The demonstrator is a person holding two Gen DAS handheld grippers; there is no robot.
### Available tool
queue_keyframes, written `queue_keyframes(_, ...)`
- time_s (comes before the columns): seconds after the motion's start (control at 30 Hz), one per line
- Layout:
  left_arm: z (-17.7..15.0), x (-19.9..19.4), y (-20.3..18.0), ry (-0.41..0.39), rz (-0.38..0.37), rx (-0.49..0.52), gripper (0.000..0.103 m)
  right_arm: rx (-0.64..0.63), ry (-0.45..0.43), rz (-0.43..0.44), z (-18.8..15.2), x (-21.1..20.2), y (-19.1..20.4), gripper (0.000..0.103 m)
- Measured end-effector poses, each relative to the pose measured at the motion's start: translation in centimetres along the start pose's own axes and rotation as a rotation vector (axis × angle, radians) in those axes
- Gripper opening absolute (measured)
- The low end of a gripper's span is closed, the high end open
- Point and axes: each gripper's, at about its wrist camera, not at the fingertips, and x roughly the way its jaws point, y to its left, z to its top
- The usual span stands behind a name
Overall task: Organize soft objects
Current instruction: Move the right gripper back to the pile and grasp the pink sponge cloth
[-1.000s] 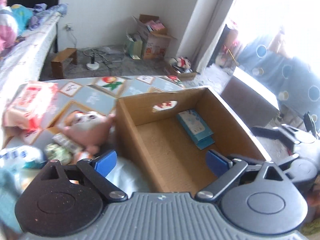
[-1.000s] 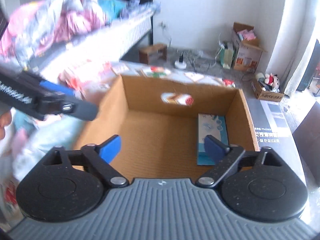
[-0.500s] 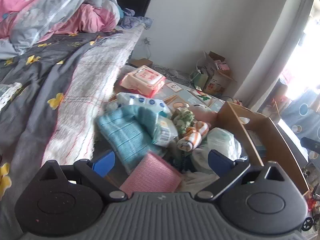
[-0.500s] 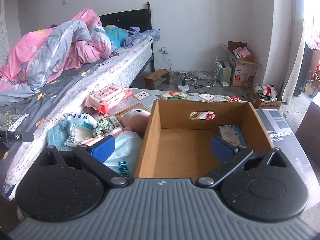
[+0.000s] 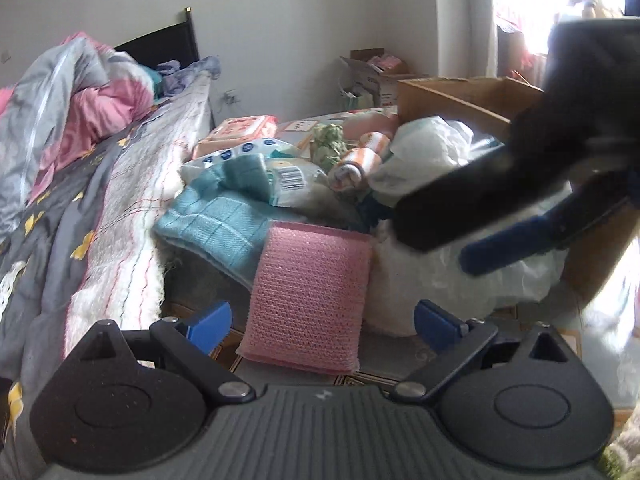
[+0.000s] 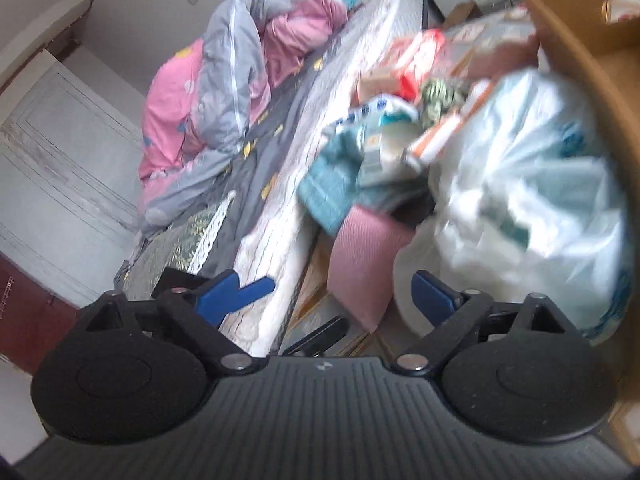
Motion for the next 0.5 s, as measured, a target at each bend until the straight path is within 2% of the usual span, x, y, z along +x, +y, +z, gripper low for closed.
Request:
queue_keyframes(0.1, -0.4, 1.8, -0.6, 0.015, 0.023, 0.09, 0.099, 0.108, 0.06, 0.001, -1.3, 3.3, -1.2, 0.06)
queue_keyframes(0.2, -0.8, 3.7, -1.0, 0.049, 0.046, 0.174, 0.099, 0.155, 0.073, -0.04, -2.0, 5.4, -1.8, 0.05)
queue_keyframes(0.27, -0.9, 4.6, -1.0, 0.062, 0.044, 0.207, 0.099, 0.176, 0.077, -0.054, -2.3, 6.3, -2.1, 0.049)
queue_keyframes(0.37, -0.8, 6.0, -0.8, 0.098, 0.038, 0.203, 0.097, 0.188, 0.069, -0.069, -2.4, 7.0, -2.3, 0.048)
queue_keyframes(0.43, -0.8, 6.7, -0.5, 0.126, 0.045, 0.181, 0.092, 0.198, 0.061, -0.067, -2.3, 7.1, -2.6, 0.046)
queue_keyframes(0.5, -0.6, 6.6, -0.2, 0.129, 0.032, 0.141, 0.083, 0.212, 0.056, -0.062, -2.1, 7.1, -2.7, 0.045)
